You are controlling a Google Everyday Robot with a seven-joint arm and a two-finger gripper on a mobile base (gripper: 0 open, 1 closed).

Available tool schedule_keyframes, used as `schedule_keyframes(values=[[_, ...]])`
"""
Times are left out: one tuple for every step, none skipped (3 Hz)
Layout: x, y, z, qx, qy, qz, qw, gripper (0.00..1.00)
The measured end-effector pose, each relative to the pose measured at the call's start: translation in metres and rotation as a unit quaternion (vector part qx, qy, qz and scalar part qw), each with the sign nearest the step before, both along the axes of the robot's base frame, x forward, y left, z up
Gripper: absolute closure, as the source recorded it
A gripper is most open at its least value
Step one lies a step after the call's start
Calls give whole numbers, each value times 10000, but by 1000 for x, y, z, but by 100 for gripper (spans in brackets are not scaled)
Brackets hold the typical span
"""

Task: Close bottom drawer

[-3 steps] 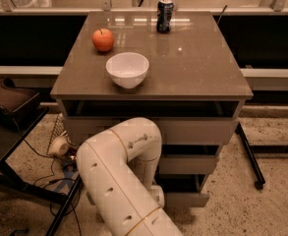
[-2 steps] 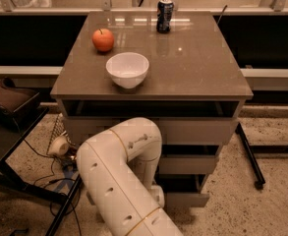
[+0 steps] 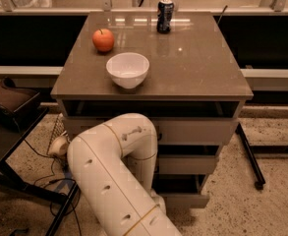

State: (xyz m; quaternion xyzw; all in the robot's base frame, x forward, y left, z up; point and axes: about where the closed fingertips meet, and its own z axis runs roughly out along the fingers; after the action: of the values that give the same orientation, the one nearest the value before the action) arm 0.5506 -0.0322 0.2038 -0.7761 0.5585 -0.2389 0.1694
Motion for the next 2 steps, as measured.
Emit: schedule_keyframes(values=[[-50,2,9,-43,421,55,9991,100],[-71,-6,12,-125,599,100,9981,100]])
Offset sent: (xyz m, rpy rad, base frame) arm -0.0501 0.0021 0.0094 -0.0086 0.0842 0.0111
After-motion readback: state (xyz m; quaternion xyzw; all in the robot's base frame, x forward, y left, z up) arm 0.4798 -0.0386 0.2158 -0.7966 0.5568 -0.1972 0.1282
